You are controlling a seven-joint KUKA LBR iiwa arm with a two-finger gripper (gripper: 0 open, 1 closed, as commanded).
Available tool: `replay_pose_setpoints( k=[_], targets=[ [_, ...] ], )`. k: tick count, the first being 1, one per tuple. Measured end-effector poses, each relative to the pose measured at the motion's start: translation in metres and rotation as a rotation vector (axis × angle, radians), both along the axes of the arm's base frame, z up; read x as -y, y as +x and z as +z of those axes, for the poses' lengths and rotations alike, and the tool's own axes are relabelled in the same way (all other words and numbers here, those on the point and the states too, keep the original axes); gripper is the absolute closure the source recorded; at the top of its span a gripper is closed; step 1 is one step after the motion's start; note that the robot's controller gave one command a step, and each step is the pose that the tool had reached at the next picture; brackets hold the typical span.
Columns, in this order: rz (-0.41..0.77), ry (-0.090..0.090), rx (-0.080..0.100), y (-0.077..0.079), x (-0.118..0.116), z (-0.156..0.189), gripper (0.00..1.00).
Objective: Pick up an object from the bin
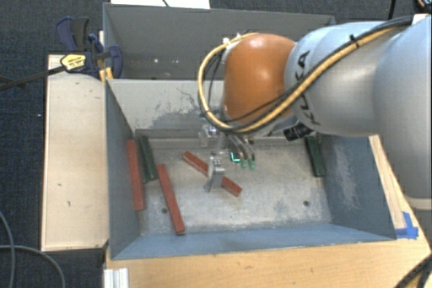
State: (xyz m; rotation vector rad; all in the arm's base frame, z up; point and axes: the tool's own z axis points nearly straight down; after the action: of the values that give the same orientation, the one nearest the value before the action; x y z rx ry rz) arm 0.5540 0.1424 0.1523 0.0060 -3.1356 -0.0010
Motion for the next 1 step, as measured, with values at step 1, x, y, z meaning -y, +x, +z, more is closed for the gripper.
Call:
replay_pose_setpoints(
  k=[1],
  targets=[
    [-0.144,-0.003,0.001,-0.0063,0.0278,-0.0857,0.00]
  ],
)
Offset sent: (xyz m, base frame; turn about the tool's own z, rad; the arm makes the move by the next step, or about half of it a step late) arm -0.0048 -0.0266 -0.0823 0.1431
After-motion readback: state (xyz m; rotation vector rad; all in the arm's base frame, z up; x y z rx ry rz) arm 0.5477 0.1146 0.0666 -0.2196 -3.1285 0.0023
